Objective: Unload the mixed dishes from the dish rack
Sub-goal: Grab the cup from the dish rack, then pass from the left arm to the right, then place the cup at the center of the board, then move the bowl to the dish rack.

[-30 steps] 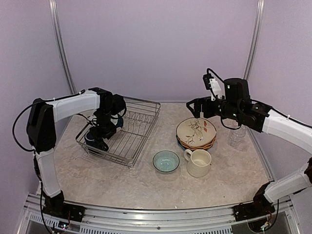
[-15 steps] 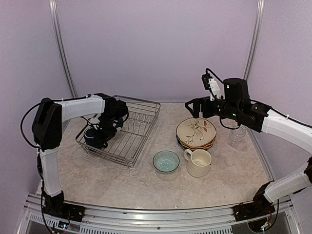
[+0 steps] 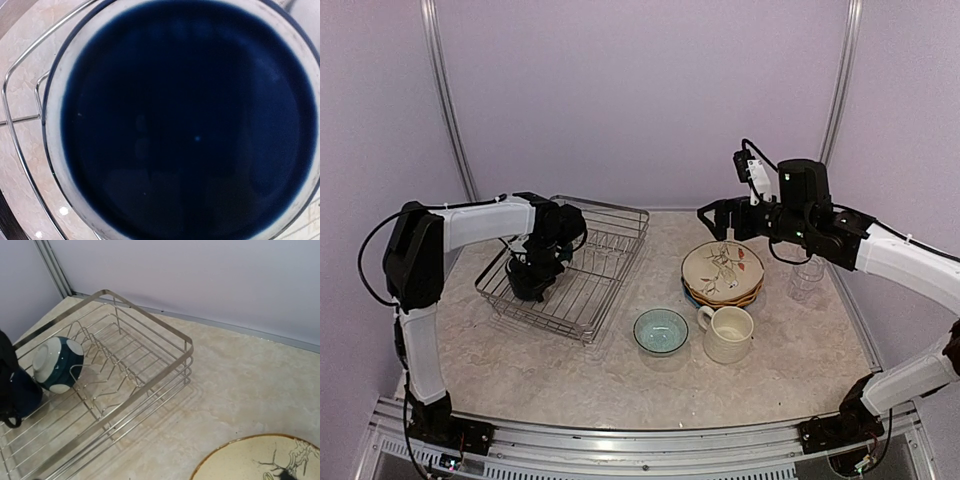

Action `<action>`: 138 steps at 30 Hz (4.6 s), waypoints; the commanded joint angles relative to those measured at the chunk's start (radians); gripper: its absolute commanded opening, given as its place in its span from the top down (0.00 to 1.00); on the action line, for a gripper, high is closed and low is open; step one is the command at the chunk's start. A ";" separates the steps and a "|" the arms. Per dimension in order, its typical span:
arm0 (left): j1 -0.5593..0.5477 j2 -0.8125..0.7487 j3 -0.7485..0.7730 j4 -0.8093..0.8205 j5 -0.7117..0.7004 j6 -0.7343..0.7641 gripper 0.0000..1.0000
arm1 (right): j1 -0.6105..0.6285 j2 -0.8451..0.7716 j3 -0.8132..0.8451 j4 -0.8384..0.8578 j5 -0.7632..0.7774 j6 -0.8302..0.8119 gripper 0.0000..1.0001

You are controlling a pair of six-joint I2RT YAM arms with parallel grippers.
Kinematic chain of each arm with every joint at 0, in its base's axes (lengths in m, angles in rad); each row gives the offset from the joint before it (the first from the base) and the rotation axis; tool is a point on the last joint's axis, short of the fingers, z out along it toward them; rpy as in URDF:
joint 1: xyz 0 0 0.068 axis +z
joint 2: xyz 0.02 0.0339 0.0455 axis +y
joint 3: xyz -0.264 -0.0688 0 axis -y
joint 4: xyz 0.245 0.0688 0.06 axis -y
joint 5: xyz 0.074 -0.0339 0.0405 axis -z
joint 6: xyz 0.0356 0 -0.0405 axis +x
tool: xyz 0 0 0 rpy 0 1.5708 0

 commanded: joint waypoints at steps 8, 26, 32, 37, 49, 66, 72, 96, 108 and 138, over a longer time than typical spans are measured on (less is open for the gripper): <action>-0.115 -0.317 0.013 0.101 0.045 0.258 1.00 | -0.006 0.109 0.053 0.077 -0.115 0.100 0.00; -0.109 -0.662 -0.367 1.106 0.675 0.695 1.00 | -0.007 0.512 0.200 0.894 -0.734 0.778 0.00; -0.152 -0.574 -0.337 1.243 0.787 0.708 1.00 | -0.008 0.514 0.161 1.035 -0.780 0.885 0.04; -0.174 -0.485 -0.302 1.302 0.881 0.706 1.00 | -0.007 0.462 0.117 1.114 -0.809 0.923 0.21; -0.165 -0.402 -0.294 1.333 0.961 0.703 0.39 | -0.010 0.200 -0.032 0.817 -0.703 0.653 1.00; 0.073 -0.616 -0.468 1.021 0.899 0.806 0.01 | -0.001 -0.192 0.008 -0.700 0.060 0.201 1.00; 0.129 -0.676 -0.470 0.901 0.791 0.819 0.01 | 0.005 -0.157 -0.061 -0.863 0.148 0.259 1.00; 0.207 -0.431 -0.194 0.431 0.401 0.886 0.01 | -0.071 -0.004 -0.389 -0.469 0.152 0.370 0.84; 0.174 -0.174 0.045 0.365 0.251 0.972 0.03 | -0.069 -0.061 -0.329 -0.517 0.151 0.335 0.40; 0.289 0.391 0.752 0.004 0.756 1.226 0.01 | -0.069 -0.107 -0.020 -0.544 0.145 0.172 0.00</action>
